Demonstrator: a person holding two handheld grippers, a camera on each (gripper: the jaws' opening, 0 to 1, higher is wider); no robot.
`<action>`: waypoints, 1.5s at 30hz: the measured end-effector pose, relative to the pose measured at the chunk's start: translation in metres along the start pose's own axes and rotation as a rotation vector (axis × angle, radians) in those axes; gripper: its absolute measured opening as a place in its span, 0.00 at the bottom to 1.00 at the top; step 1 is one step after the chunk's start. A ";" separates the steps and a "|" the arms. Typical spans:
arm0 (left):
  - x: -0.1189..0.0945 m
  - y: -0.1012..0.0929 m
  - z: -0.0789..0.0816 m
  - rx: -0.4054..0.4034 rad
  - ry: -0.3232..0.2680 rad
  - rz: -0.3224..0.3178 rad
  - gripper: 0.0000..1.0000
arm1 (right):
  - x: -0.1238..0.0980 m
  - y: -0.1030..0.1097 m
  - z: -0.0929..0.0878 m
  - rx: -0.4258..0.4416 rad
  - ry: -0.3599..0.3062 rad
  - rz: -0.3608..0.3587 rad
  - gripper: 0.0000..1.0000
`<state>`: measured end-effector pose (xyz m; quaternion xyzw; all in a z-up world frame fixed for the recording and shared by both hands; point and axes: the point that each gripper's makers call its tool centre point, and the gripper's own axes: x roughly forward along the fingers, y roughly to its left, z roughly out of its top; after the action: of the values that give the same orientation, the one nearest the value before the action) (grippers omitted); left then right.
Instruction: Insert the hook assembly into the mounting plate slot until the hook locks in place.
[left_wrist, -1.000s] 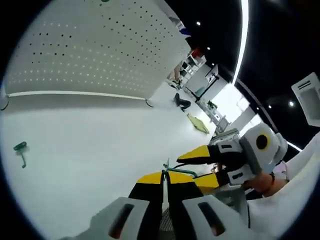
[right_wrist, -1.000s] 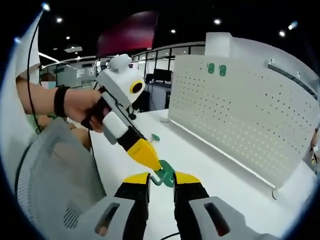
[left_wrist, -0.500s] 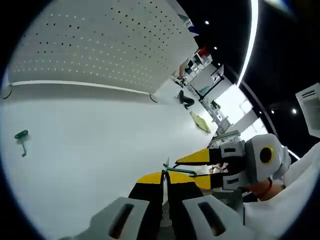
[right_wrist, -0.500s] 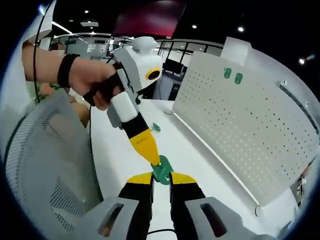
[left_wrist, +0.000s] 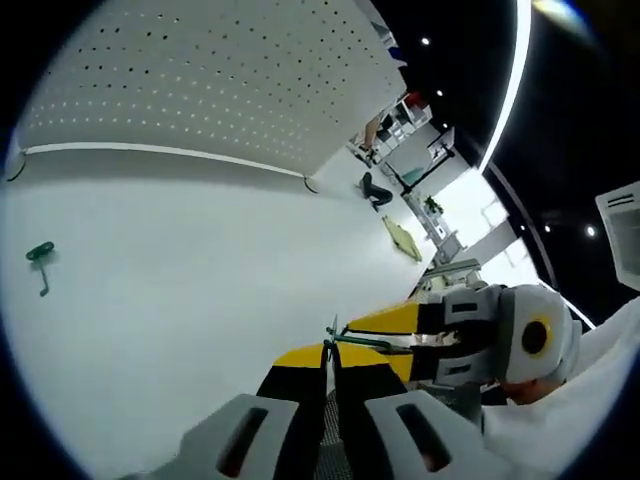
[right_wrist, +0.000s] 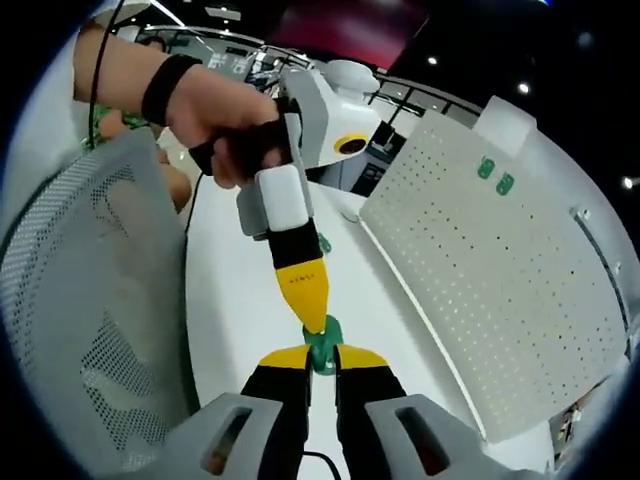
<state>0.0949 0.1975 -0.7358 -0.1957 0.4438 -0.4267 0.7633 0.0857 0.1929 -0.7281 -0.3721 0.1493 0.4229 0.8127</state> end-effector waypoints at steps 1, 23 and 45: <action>0.000 -0.001 0.000 0.011 0.000 -0.005 0.02 | 0.000 0.000 0.000 -0.002 0.001 0.001 0.06; 0.000 -0.005 0.004 0.059 -0.007 0.005 0.02 | 0.001 -0.005 -0.003 -0.018 0.033 -0.019 0.01; -0.003 -0.001 0.011 0.232 -0.123 -0.009 0.08 | 0.004 -0.001 -0.005 -0.001 0.058 -0.024 0.01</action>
<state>0.1030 0.1982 -0.7279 -0.1338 0.3427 -0.4658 0.8048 0.0895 0.1913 -0.7333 -0.3861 0.1680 0.4021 0.8130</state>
